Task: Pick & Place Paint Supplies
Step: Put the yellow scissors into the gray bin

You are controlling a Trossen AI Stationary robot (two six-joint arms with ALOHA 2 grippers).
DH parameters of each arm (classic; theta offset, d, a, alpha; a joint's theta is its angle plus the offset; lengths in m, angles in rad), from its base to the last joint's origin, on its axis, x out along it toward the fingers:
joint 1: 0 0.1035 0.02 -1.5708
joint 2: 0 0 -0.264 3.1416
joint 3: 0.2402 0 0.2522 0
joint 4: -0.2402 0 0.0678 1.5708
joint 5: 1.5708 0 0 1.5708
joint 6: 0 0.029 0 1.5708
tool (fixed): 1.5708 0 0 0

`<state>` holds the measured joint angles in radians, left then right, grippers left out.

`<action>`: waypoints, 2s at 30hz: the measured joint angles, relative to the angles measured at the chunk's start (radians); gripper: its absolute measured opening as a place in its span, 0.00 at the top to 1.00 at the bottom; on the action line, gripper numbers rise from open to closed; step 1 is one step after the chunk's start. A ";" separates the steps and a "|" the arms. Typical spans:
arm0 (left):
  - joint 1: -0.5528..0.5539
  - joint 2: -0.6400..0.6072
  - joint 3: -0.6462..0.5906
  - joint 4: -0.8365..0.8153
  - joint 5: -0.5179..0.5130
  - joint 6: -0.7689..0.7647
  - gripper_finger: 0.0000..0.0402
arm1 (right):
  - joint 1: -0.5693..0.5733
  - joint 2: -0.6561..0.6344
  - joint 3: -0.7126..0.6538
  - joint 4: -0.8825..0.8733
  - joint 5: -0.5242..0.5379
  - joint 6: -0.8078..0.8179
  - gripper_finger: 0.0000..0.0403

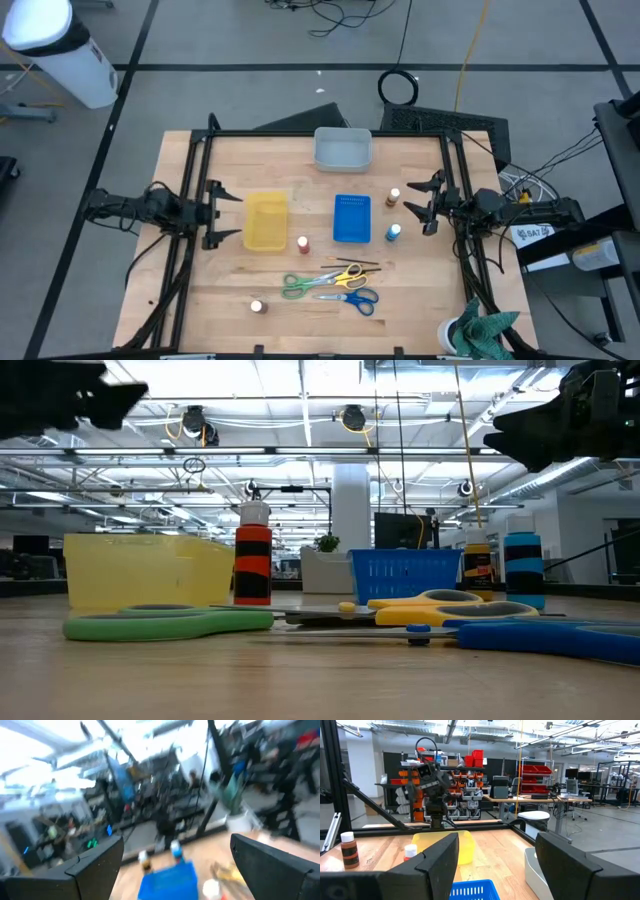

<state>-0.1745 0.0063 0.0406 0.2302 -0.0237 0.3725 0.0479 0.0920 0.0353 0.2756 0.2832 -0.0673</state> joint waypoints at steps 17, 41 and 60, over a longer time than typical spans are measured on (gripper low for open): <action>0.000 0.000 0.000 0.150 0.153 -0.300 0.06 | 0.000 0.000 0.000 0.000 0.001 0.000 0.39; -0.087 0.822 0.304 0.354 -0.102 -0.349 0.06 | 0.000 0.000 0.000 0.000 0.002 0.000 0.39; -0.208 1.720 1.117 -0.117 -0.255 -0.308 0.06 | 0.000 0.000 0.000 0.000 0.003 0.000 0.39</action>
<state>-0.3827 1.7259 1.1581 0.1127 -0.2786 0.0647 0.0479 0.0921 0.0357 0.2756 0.2859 -0.0673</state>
